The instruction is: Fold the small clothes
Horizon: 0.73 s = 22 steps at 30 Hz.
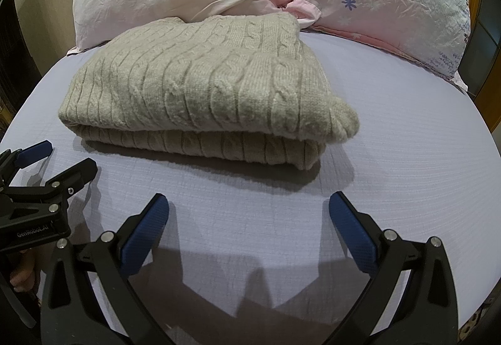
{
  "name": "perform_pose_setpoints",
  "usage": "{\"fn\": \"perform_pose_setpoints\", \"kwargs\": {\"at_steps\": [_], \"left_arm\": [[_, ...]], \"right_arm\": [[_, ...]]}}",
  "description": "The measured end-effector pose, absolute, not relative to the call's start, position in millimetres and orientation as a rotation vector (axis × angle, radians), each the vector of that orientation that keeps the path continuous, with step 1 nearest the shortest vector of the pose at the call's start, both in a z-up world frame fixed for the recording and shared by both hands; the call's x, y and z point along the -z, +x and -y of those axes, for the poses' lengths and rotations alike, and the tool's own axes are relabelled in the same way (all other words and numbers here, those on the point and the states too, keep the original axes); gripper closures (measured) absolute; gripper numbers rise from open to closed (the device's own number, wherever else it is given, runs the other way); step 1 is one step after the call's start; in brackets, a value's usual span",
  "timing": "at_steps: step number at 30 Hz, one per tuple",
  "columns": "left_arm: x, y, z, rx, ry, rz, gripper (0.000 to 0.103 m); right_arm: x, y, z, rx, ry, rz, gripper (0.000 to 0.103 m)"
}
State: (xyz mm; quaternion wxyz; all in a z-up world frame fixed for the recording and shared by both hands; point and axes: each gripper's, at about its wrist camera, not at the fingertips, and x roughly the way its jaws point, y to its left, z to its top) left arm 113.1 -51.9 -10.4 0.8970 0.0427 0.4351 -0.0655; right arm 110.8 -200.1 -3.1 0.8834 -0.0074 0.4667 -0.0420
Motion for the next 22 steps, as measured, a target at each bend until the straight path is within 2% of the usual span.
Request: {"fn": "perform_pose_setpoints", "kwargs": {"at_steps": [22], "left_arm": [[8.6, 111.7, 52.8, 0.148, 0.095, -0.898, 0.001]], "right_arm": [[2.7, 110.9, 200.1, 0.088, -0.015, -0.971, 0.002]]}}
